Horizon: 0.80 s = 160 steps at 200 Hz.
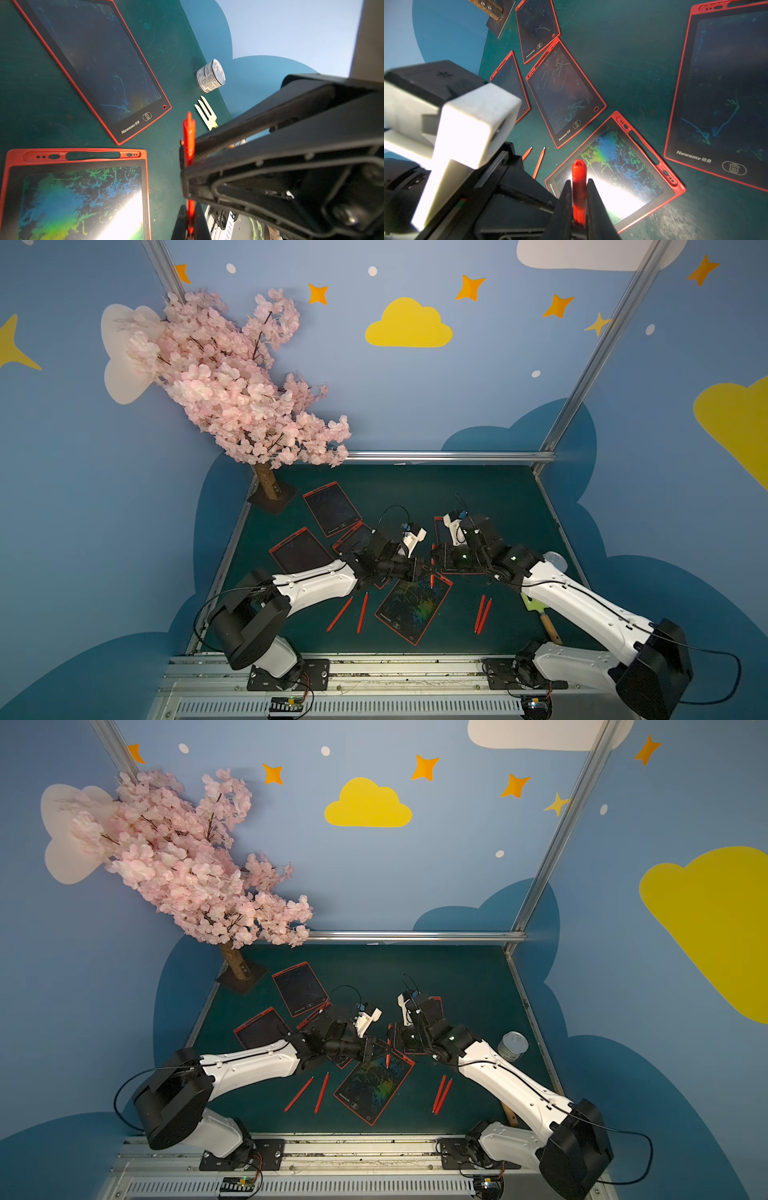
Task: Place the stylus back onto the writing tablet
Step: Pick up the stylus from the center of the board.
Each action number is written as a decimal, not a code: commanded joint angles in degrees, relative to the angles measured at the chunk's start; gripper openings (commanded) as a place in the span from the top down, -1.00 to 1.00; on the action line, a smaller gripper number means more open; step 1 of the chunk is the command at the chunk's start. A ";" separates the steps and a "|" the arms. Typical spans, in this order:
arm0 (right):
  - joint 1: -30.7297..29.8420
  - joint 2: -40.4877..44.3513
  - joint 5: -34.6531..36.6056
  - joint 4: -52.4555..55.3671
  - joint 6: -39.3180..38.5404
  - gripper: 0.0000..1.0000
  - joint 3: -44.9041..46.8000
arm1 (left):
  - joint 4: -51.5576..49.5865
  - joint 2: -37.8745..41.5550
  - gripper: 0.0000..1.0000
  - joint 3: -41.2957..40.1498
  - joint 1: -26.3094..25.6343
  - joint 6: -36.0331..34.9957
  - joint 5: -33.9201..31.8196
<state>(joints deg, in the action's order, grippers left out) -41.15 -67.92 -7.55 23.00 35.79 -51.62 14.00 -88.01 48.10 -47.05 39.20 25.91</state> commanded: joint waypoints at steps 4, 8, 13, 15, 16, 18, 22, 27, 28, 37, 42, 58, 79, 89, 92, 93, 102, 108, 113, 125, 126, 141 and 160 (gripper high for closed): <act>-0.54 -0.79 1.12 0.81 -0.11 0.65 -2.04 | 0.28 0.72 0.95 0.91 -0.31 -0.95 -0.10; -0.60 -0.83 1.13 0.75 -0.11 0.65 -2.06 | 0.30 0.73 0.96 0.94 -0.35 -0.95 -0.08; -0.60 -0.96 1.22 0.81 -0.11 0.65 -2.13 | 0.24 0.72 0.96 0.95 -0.39 -0.96 -0.09; -0.62 -0.98 1.22 0.81 -0.11 0.65 -2.14 | 0.24 0.77 0.95 1.01 -0.41 -0.97 0.01; -0.66 -0.94 1.22 0.81 -0.15 0.65 -2.16 | 0.19 0.75 0.95 1.02 -0.41 -0.97 -0.07; -0.64 -0.95 1.22 0.81 -0.16 0.65 -2.17 | 0.18 0.74 0.96 1.05 -0.41 -0.97 -0.07; -0.69 -1.04 1.25 0.81 -0.19 0.65 -2.22 | 0.24 0.70 0.96 1.08 -0.46 -0.96 -0.07; -0.72 -1.15 1.30 0.89 -0.20 0.66 -2.22 | 0.17 0.68 0.96 0.96 -0.40 -0.92 -0.15; -0.75 -1.16 1.30 0.89 -0.20 0.66 -2.24 | 0.21 0.66 0.96 0.95 -0.41 -0.90 -0.15; -0.78 -1.31 1.40 0.98 -0.24 0.68 -2.35 | 0.24 0.69 0.96 0.95 -0.41 -0.93 -0.14; -0.85 -1.34 1.48 0.99 -0.19 0.70 -2.39 | 0.19 0.81 0.96 0.99 -0.41 -0.95 -0.16; -0.93 -1.42 1.84 1.17 -0.15 0.76 -2.53 | 0.26 0.90 0.96 0.86 -0.41 -0.92 -0.21; -0.95 -1.28 2.09 1.34 -0.27 0.79 -2.79 | 0.13 1.05 0.94 0.81 -0.37 -1.03 -0.47; -1.02 -1.21 2.29 1.47 -0.37 0.79 -2.81 | -0.10 1.10 0.88 0.77 -0.42 -1.01 -0.59; -1.04 -1.24 2.35 1.51 -0.43 0.79 -2.86 | -0.27 1.09 0.86 0.79 -0.42 -1.02 -0.72; -1.00 -1.20 2.40 1.51 -0.44 0.79 -2.87 | -0.28 1.08 0.86 0.78 -0.41 -1.04 -0.75; -1.04 -1.16 2.49 1.77 -0.68 0.80 -2.88 | -0.31 1.30 0.80 0.61 -0.41 -0.91 -1.03; -0.98 -1.06 2.66 1.98 -0.76 0.80 -2.88 | -0.31 1.43 0.75 0.47 -0.41 -0.84 -1.14; -1.04 -0.98 2.84 2.08 -0.87 0.81 -2.79 | -0.46 1.67 0.68 0.42 -0.41 -0.77 -1.31; -0.95 -0.75 3.13 2.35 -1.20 0.81 -2.71 | -1.02 2.38 0.52 0.02 -0.39 -0.70 -1.85; -0.95 -0.73 3.14 2.37 -1.22 0.81 -2.71 | -1.09 2.43 0.50 -0.04 -0.40 -0.70 -1.88; -0.75 -0.37 3.34 2.41 -2.07 0.81 -2.44 | -3.03 4.10 0.29 -0.82 -0.39 -1.13 -2.87; -0.25 0.05 3.27 2.64 -3.25 0.81 -2.35 | -6.90 7.51 0.12 -2.80 -0.24 -1.43 -5.42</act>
<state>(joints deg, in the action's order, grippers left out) -41.78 -69.06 -5.19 24.47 34.65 -52.51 11.86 -84.99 47.35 -47.40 38.76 23.44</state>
